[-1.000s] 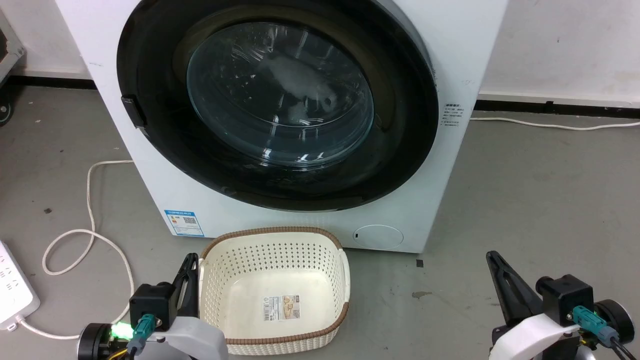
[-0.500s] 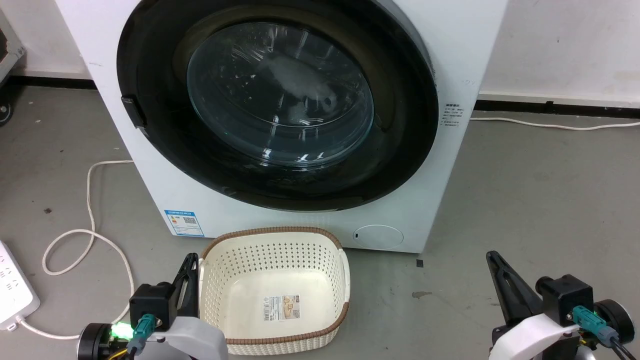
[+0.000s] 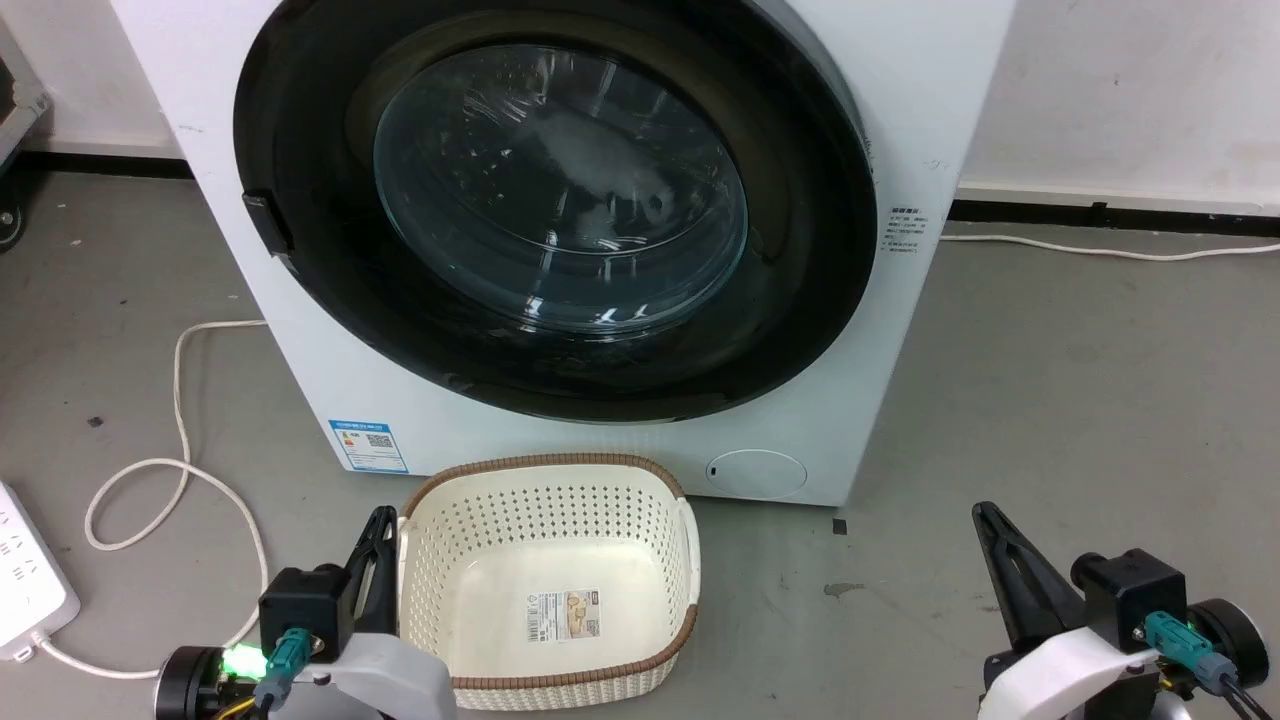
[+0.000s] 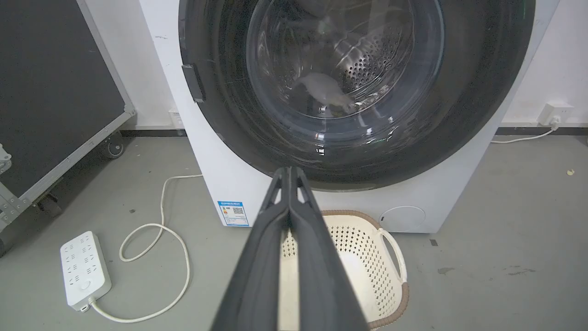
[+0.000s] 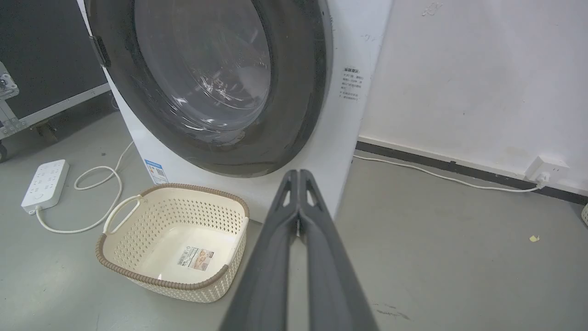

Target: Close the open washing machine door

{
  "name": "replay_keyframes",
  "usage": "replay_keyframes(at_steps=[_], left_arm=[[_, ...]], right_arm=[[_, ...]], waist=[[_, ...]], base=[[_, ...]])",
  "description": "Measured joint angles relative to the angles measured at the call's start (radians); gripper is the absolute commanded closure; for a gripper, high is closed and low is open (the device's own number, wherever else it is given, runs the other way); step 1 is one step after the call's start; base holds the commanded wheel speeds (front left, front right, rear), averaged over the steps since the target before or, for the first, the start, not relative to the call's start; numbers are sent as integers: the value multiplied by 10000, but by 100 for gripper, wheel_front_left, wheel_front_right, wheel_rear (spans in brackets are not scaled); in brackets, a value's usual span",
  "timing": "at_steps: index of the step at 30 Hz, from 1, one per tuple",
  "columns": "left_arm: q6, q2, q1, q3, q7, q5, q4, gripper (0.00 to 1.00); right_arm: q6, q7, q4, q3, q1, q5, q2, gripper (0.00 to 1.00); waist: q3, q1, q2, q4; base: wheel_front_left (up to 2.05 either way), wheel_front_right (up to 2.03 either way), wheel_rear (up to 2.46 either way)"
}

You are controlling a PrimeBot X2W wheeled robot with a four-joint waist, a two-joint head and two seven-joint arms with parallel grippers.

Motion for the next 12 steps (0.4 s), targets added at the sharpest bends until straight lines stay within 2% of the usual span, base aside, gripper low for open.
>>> replay_keyframes(at_steps=[12], left_arm=[[0, 0, 0, 0, 0, 0, 0, 100]], right_arm=[[0, 0, 0, 2, 0, 0, 0, 100]], waist=[[0, 0, 0, 0]], base=[[0, 0, 0]])
